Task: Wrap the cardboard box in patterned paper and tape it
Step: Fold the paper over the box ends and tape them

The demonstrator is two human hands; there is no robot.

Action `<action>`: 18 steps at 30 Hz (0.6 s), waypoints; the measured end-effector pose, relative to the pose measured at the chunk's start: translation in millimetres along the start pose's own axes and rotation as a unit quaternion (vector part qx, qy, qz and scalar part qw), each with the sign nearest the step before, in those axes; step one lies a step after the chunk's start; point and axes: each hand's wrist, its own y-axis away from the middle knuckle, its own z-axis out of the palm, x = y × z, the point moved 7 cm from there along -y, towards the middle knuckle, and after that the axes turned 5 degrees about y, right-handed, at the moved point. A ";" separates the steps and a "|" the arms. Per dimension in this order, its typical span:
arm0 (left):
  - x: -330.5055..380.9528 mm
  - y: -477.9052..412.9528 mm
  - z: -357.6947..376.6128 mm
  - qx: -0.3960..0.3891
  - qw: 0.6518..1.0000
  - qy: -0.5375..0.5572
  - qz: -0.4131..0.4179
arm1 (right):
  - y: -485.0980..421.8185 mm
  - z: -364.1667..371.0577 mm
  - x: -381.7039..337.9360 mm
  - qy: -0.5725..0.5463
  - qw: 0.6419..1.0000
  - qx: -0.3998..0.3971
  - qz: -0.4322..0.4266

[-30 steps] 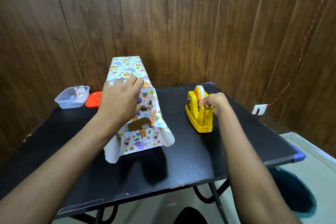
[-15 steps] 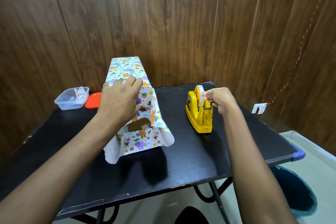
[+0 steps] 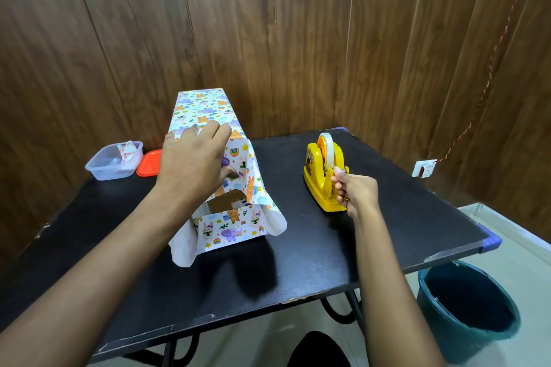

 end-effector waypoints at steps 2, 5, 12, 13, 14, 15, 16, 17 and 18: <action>-0.5 0.0 0.5 0.002 1.000 0.000 0.001 | 2.7 0.1 3.6 -0.040 0.999 0.004 -0.029; -0.6 -0.3 0.3 0.004 1.000 -0.002 0.004 | 4.8 0.6 6.5 -0.066 0.996 0.035 -0.052; -0.2 0.6 1.5 0.002 1.000 0.003 0.000 | 11.3 9.1 12.0 -0.127 0.989 0.050 -0.052; -0.9 1.0 0.8 0.004 1.000 0.003 0.000 | 9.6 8.7 12.0 -0.101 0.991 0.059 -0.063; -0.8 1.1 0.5 0.007 1.000 0.003 0.001 | 10.4 6.6 10.2 -0.067 0.991 0.078 -0.082; -1.1 1.1 0.2 0.010 1.000 0.002 0.001 | 10.9 4.8 7.9 -0.024 0.988 0.106 -0.108; -1.3 1.0 0.0 0.013 1.000 0.003 0.002 | 13.6 3.6 4.0 0.031 0.980 0.137 -0.139; -1.4 1.2 0.7 0.014 1.000 0.002 0.002 | 16.4 3.8 0.9 0.080 0.970 0.163 -0.164; -1.8 1.4 1.4 0.015 1.000 -0.001 0.002 | 19.6 5.0 -1.4 0.108 0.962 0.180 -0.175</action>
